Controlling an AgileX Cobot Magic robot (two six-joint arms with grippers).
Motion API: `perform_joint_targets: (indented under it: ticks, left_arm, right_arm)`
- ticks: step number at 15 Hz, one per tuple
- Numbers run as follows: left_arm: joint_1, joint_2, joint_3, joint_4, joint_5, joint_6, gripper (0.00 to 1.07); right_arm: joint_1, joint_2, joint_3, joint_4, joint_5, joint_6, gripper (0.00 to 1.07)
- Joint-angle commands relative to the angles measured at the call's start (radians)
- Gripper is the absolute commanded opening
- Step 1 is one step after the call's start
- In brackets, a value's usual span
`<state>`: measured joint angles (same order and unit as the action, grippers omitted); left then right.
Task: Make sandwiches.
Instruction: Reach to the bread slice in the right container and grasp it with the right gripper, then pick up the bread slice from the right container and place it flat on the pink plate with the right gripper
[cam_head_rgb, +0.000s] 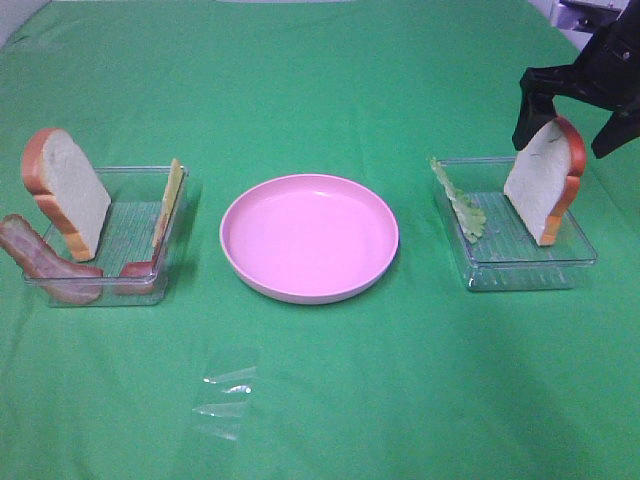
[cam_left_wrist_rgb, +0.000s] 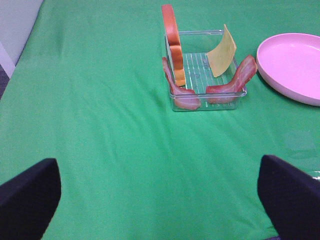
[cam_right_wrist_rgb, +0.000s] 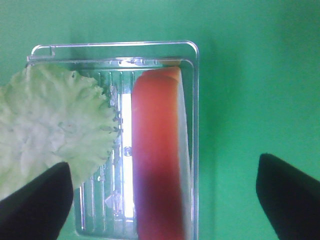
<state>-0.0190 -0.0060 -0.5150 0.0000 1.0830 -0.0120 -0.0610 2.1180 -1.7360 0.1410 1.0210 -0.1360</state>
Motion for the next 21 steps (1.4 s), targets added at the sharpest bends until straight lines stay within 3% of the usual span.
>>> perform_joint_targets:
  ticks: [1, 2, 3, 4, 11, 12, 14, 15, 21]
  left_arm:
    - [0.0, -0.014, -0.001, 0.007, -0.011, 0.003, 1.02]
    - [0.0, -0.014, -0.001, 0.007, -0.011, 0.003, 1.02]
    - [0.0, -0.014, -0.001, 0.011, -0.011, 0.003, 1.02]
    - [0.0, -0.014, -0.001, 0.015, -0.011, 0.003, 1.02]
    - [0.0, -0.014, -0.001, 0.018, -0.012, 0.003, 1.02]
    - [0.0, -0.014, -0.001, 0.018, -0.012, 0.003, 1.02]
    - [0.0, -0.014, -0.001, 0.02, -0.011, 0.003, 1.02]
    - [0.0, -0.014, -0.001, 0.02, -0.011, 0.003, 1.02]
    - [0.0, -0.014, -0.001, 0.021, -0.012, 0.003, 1.02]
  right_arm:
    - [-0.002, 0.024, -0.003, 0.013, 0.004, -0.009, 0.83]
    - [-0.002, 0.029, -0.003, 0.013, 0.006, -0.009, 0.71]
    - [-0.002, 0.031, -0.003, 0.013, 0.006, -0.007, 0.5]
    - [-0.002, 0.031, -0.003, 0.013, 0.006, -0.006, 0.39]
    - [-0.002, 0.031, -0.003, 0.013, 0.033, -0.005, 0.35]
    - [-0.002, 0.031, -0.003, 0.013, 0.039, -0.005, 0.29]
    - [-0.002, 0.029, -0.003, 0.013, 0.07, -0.005, 0.03]
    - [-0.002, 0.029, -0.003, 0.012, 0.086, -0.005, 0.0]
    - [-0.002, -0.085, -0.036, 0.061, 0.18, 0.007, 0.0]
